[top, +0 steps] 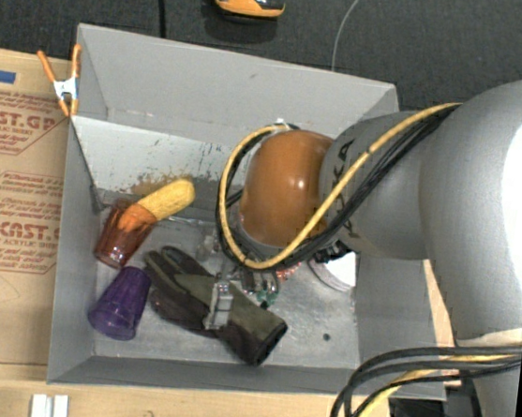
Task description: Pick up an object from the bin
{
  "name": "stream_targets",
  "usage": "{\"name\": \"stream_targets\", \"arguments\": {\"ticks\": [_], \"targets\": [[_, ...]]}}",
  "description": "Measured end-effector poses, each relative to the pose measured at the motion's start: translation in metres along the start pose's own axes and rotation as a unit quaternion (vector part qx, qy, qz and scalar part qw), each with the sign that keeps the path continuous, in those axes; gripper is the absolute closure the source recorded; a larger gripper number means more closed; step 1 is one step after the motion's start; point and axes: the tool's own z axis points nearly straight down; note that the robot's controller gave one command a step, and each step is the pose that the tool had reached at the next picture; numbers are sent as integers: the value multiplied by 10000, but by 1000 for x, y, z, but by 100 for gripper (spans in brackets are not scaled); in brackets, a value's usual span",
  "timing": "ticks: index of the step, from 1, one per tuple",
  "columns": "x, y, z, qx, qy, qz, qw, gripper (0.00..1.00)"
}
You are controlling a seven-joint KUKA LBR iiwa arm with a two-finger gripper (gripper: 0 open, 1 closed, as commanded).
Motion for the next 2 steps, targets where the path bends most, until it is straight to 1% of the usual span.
{"name": "stream_targets", "arguments": {"ticks": [1,2], "targets": [[-18,18,33,-4,23,225,9997,100],[-18,18,33,-5,23,226,9997,100]]}}
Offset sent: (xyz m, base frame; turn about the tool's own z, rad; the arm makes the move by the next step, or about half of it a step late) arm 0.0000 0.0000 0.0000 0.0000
